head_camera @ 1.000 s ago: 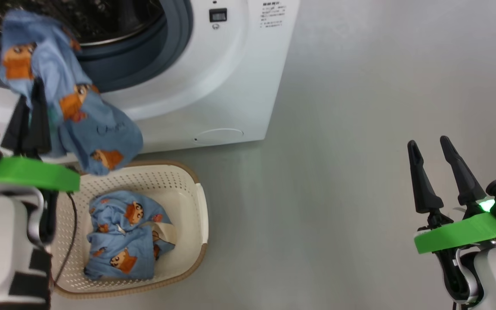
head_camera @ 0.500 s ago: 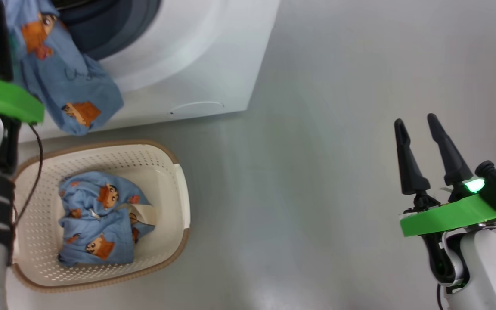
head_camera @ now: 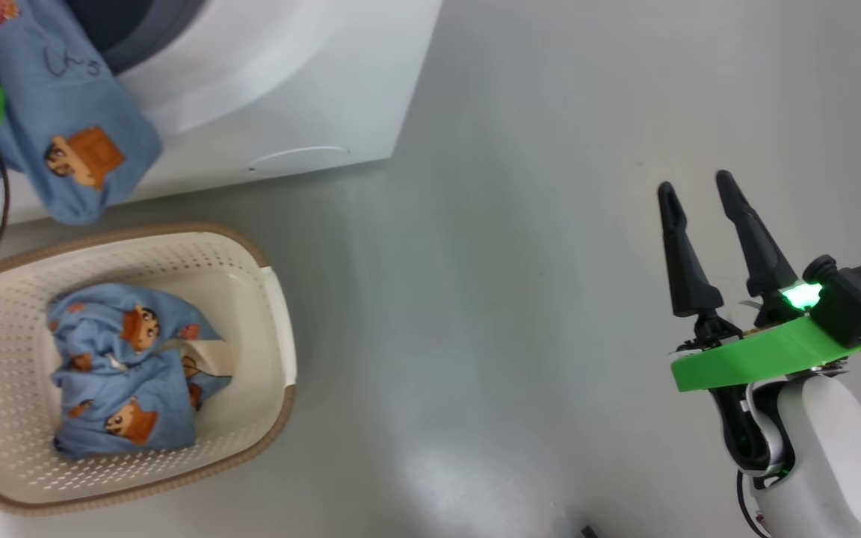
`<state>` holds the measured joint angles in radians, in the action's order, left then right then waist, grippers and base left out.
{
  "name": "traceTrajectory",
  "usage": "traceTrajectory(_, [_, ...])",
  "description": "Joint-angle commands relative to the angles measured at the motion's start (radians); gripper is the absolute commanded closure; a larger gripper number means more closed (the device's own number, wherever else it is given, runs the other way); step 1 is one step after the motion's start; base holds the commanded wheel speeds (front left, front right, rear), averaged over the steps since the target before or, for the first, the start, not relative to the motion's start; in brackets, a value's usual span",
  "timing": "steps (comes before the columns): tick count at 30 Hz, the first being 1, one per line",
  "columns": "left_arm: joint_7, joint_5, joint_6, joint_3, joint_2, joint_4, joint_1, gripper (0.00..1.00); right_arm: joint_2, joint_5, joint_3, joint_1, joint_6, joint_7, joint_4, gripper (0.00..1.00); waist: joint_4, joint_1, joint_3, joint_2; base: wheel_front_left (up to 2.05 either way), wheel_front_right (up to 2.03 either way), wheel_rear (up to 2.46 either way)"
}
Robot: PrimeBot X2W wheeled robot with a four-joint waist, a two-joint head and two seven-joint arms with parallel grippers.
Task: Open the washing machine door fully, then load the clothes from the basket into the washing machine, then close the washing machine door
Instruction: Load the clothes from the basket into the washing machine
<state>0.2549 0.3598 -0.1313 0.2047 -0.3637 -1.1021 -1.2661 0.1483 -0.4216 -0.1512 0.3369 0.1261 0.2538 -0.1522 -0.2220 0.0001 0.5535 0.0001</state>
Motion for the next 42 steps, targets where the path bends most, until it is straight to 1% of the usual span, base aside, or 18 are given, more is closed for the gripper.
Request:
traceTrajectory(1, [0.0,0.005,0.001,-0.007,-0.057,0.001,-0.036,1.0,-0.001,0.011,-0.022,0.005,0.005,0.008,0.022,0.0,-0.018,-0.0001,0.016,-0.0001,0.0,0.0,0.0])
traceTrajectory(10, [-0.003,0.001,0.001,0.025,-0.087,-0.098,-0.154,1.0,-0.013,0.01,-0.051,0.03,0.005,0.008,0.022,0.0,-0.057,-0.0001,0.052,-0.0001,0.0,0.0,0.0])
traceTrajectory(17, [0.003,0.006,0.005,0.025,-0.109,-0.112,-0.234,1.0,-0.016,0.011,-0.063,0.036,0.005,0.008,0.026,0.0,-0.078,-0.0001,0.076,-0.0001,0.0,0.0,0.0])
traceTrajectory(19, [0.005,0.006,0.011,0.02,-0.115,-0.095,-0.253,1.0,-0.017,0.011,-0.065,0.038,0.005,0.008,0.028,0.0,-0.081,-0.0001,0.081,-0.0001,0.0,0.0,0.0])
traceTrajectory(22, [0.006,0.003,0.027,-0.001,-0.128,-0.009,-0.27,1.0,-0.019,0.012,-0.066,0.042,0.005,0.008,0.033,0.0,-0.084,-0.0001,0.094,-0.0001,0.0,0.0,0.0])
traceTrajectory(26, [0.007,-0.023,0.05,-0.035,-0.143,0.132,-0.239,1.0,-0.026,0.015,-0.071,0.049,0.005,0.008,0.037,0.0,-0.088,-0.0001,0.108,-0.0001,0.0,0.0,0.0])
traceTrajectory(29, [0.007,-0.041,0.056,-0.058,-0.145,0.182,-0.196,1.0,-0.032,0.015,-0.077,0.054,0.005,0.008,0.038,0.0,-0.092,-0.0001,0.113,-0.0001,0.0,0.0,0.0])
traceTrajectory(32, [0.007,-0.049,0.054,-0.06,-0.139,0.156,-0.169,1.0,-0.036,0.015,-0.08,0.054,0.005,0.008,0.037,0.0,-0.094,-0.0001,0.112,-0.0001,0.0,0.0,0.0])
traceTrajectory(38, [0.0,-0.079,0.031,-0.009,-0.123,-0.019,-0.185,1.0,-0.042,0.012,-0.092,0.047,0.005,0.008,0.03,0.0,-0.095,-0.0001,0.1,-0.0001,0.0,0.0,0.0])
traceTrajectory(39, [-0.015,-0.08,0.029,-0.003,-0.12,-0.046,-0.195,0.97,-0.043,0.011,-0.093,0.046,0.005,0.008,0.029,0.0,-0.094,-0.0001,0.097,-0.0001,0.0,0.0,0.0])
traceTrajectory(40, [-0.032,-0.085,0.025,0.009,-0.117,-0.068,-0.204,0.63,-0.043,0.011,-0.094,0.045,0.005,0.008,0.029,0.0,-0.093,-0.0001,0.095,-0.0001,0.0,0.0,0.0])
traceTrajectory(42, [-0.053,-0.093,0.021,0.025,-0.112,-0.101,-0.224,0.0,-0.043,0.01,-0.096,0.044,0.005,0.008,0.027,0.0,-0.091,-0.0001,0.09,-0.0001,0.0,0.0,0.0])
